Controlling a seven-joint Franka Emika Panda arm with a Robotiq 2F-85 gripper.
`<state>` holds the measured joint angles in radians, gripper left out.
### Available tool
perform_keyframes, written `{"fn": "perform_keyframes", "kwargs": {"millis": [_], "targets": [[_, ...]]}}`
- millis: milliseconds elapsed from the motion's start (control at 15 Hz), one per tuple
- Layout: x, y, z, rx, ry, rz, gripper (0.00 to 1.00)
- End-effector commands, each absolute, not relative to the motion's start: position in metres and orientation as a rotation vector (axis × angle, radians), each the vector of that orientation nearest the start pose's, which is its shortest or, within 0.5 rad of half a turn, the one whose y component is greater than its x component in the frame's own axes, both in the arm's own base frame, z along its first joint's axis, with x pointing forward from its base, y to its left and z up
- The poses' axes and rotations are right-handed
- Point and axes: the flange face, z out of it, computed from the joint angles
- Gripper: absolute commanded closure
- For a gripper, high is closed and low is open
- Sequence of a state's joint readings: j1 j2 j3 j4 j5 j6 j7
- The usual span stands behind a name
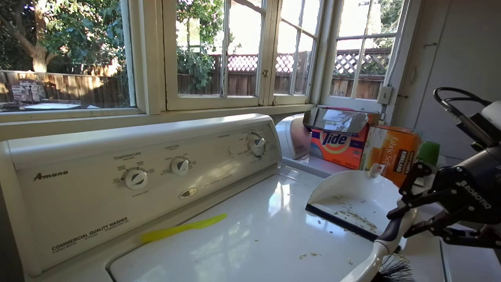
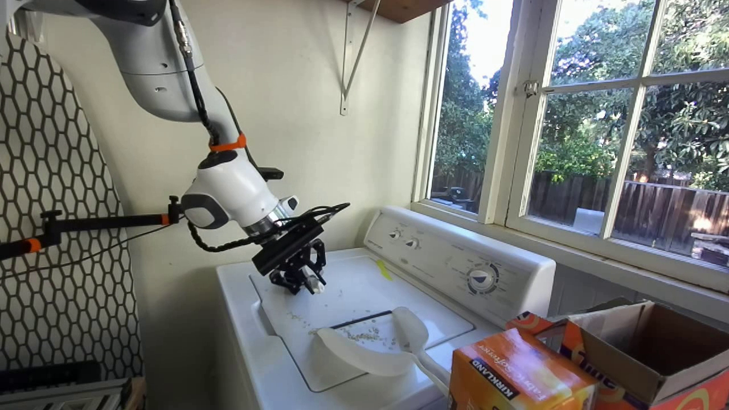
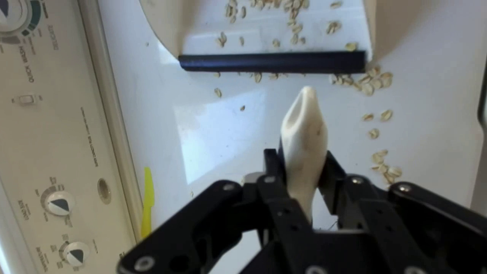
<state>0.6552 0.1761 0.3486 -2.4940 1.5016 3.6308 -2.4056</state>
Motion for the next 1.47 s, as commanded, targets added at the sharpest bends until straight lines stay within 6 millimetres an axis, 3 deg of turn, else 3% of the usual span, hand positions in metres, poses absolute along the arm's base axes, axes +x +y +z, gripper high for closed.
{"fn": "perform_keyframes", "kwargs": {"millis": [0,800,1400], "targets": [[0.331,0.274,0.274,1.739,1.989,0.655,0.93],[0.324,0.254,0.288,1.887,1.715,0.523,0.93],[0.311,0.246,0.311,1.949,1.471,0.368,0.93]]}}
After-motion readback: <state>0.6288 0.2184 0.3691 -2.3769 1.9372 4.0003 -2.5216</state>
